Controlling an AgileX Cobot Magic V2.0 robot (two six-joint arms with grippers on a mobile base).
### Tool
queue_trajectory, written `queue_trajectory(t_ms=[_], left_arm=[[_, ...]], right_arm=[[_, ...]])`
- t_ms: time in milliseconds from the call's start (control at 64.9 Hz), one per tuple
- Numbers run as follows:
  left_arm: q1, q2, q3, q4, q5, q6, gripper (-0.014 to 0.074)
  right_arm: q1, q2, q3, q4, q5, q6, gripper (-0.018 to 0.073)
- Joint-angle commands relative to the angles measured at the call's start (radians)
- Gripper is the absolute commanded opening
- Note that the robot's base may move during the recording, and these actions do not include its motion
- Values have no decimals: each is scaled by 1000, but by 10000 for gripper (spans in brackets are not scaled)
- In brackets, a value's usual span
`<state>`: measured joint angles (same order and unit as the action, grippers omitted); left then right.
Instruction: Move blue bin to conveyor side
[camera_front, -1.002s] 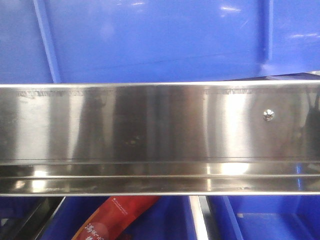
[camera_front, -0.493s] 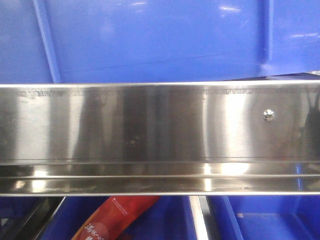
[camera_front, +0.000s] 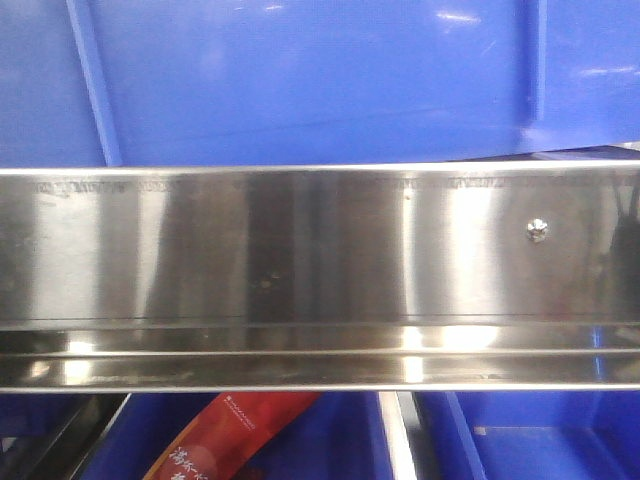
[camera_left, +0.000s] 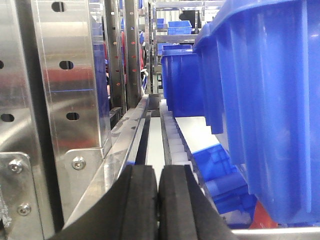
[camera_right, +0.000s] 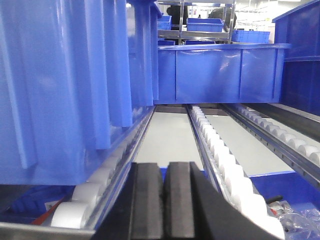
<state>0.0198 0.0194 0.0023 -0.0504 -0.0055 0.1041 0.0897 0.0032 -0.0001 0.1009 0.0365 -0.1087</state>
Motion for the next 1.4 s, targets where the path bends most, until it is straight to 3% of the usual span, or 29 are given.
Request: queue_trajectory(t_ms=[0, 170, 262, 354, 524, 771, 909, 1094, 1387], left_arm=[[-3, -6, -2, -6, -30, -2, 4], [-3, -6, -2, -6, -115, -2, 4], [-3, -6, -50, -6, -140, -2, 4], [-3, -6, -131, -6, -100, -2, 4], [-3, 15, -318, -6, 192, -2, 4], [-3, 131, -564, -6, 555, -2, 4], [-3, 239, -691, 36, 733, -2, 4], [-3, 315, -753, 36, 710, -2, 4], [-3, 330, -755, 29, 570, -2, 4]], right_arm=[[3, -3, 0, -2, -57, -6, -88], [3, -3, -9, 12, -169, -6, -88], [3, -3, -94, 12, -101, -6, -88], [3, -3, -207, 10, 67, -6, -88], [3, 11, -397, 0, 408, -6, -88], [3, 193, -621, 0, 664, -6, -88], [3, 345, -752, 0, 834, -6, -88], [3, 514, -901, 0, 1026, -6, -88], [3, 590, -919, 51, 962, -6, -88]])
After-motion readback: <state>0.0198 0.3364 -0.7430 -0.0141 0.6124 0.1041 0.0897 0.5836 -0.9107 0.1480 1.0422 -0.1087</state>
